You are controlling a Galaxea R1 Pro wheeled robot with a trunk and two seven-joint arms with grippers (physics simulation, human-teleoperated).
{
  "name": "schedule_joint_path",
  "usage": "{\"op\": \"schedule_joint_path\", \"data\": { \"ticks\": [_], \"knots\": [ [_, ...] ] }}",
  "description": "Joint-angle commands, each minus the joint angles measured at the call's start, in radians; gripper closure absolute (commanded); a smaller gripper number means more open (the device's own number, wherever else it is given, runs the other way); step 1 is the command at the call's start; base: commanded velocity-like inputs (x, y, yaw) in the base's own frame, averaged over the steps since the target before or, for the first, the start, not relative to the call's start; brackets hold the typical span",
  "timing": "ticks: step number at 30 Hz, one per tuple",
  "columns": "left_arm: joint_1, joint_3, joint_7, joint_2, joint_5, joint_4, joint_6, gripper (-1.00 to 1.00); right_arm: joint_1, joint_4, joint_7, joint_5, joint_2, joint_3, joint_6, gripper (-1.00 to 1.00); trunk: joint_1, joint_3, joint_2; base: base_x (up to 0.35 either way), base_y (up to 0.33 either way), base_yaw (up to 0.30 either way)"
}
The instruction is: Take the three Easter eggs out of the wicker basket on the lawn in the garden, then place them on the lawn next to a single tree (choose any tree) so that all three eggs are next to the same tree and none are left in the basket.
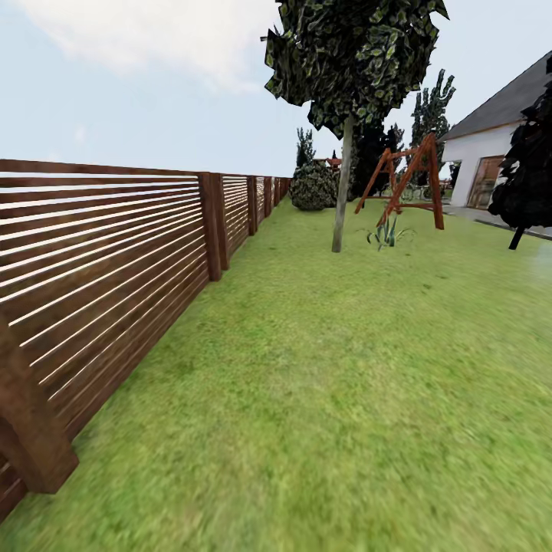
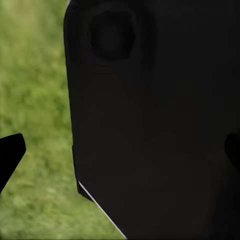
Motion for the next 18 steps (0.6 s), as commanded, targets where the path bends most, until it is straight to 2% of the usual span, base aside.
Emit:
{"op": "schedule_joint_path", "data": {
  "ticks": [1, 18],
  "knots": [
    [0.000, 0.000, 0.000, 0.000, 0.000, 0.000, 0.000, -1.00, 0.000, 0.000, 0.000, 0.000, 0.000, 0.000, 0.000, -1.00, 0.000, 0.000, 0.000, 0.000, 0.000, 0.000],
    [-0.002, 0.000, -0.003, 0.007, -0.003, 0.004, 0.001, -1.00, -0.005, -0.002, 0.010, -0.002, 0.006, -0.002, -0.001, -1.00, 0.000, 0.000, 0.000, 0.000, 0.000, -0.003]
  ]
}}
